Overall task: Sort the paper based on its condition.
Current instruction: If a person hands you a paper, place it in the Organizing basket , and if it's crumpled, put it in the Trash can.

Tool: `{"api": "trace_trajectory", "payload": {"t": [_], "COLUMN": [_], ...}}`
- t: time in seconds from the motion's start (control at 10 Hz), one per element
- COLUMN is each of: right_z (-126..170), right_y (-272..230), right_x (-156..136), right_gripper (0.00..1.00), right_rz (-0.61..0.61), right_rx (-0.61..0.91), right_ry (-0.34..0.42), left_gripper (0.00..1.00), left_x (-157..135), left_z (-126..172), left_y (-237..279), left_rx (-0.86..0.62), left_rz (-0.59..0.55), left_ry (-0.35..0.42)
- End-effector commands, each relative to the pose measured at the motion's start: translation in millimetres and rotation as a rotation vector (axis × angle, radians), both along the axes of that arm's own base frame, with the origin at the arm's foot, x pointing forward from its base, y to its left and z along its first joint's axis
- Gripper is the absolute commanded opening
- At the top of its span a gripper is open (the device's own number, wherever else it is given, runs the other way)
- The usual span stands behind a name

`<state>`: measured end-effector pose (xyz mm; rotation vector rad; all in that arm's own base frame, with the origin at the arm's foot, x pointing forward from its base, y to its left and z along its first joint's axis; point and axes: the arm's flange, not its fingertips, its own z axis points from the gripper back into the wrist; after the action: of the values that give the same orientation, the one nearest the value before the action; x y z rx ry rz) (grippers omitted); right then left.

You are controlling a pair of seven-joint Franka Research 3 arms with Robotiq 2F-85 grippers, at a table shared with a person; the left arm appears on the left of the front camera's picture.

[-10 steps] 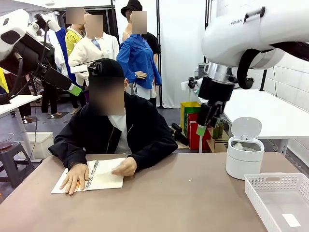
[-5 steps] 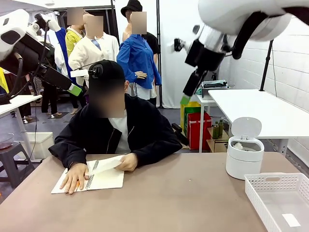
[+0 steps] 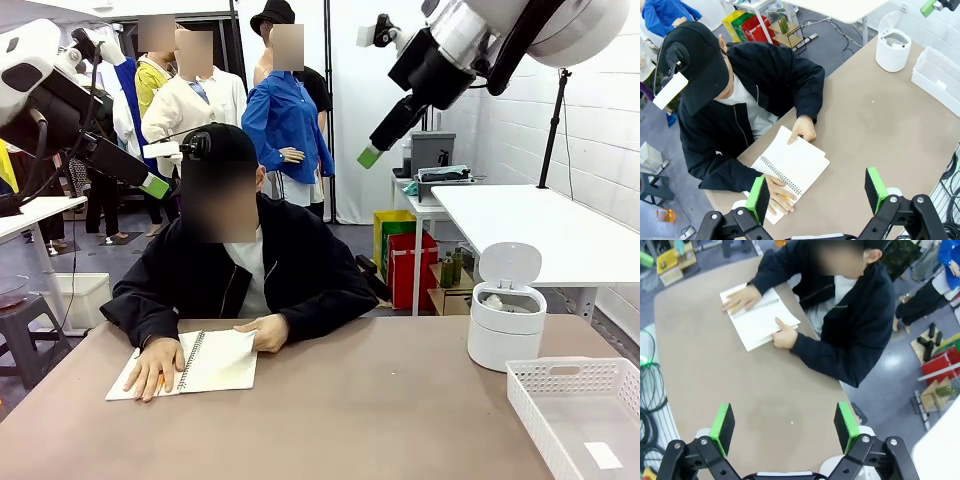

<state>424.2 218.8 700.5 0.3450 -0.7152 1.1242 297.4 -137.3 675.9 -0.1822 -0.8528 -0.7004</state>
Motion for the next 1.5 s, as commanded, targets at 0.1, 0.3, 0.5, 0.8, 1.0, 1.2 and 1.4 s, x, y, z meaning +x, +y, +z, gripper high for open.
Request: {"api": "trace_trajectory", "payload": {"t": [0.1, 0.3, 0.5, 0.8, 1.0, 1.2, 1.4], "right_z": [-18.1, -1.5, -1.5, -1.5, -1.5, -1.5, -1.5], "right_y": [-8.6, -2.8, -2.8, -2.8, -2.8, -2.8, -2.8], "right_x": [-3.3, 1.4, 1.4, 1.4, 1.4, 1.4, 1.4], "right_gripper": [1.00, 1.00, 1.00, 1.00, 1.00, 1.00, 1.00], "right_rz": [0.015, -0.006, -0.006, -0.006, -0.006, -0.006, -0.006], "right_rx": [0.010, 0.021, 0.021, 0.021, 0.021, 0.021, 0.021], "right_ry": [0.000, 0.003, 0.003, 0.003, 0.003, 0.003, 0.003], "left_gripper": [1.00, 1.00, 1.00, 1.00, 1.00, 1.00, 1.00], "left_x": [0.5, 0.5, 0.5, 0.5, 0.5, 0.5, 0.5], "left_z": [-0.2, -0.2, -0.2, -0.2, -0.2, -0.2, -0.2], "left_y": [1.4, 1.4, 1.4, 1.4, 1.4, 1.4, 1.4], "left_rx": [-0.007, -0.007, -0.007, -0.007, -0.007, -0.007, -0.007], "left_rz": [-0.001, -0.001, -0.001, -0.001, -0.001, -0.001, -0.001], "left_ry": [-0.002, -0.002, -0.002, -0.002, -0.002, -0.002, -0.002]}}
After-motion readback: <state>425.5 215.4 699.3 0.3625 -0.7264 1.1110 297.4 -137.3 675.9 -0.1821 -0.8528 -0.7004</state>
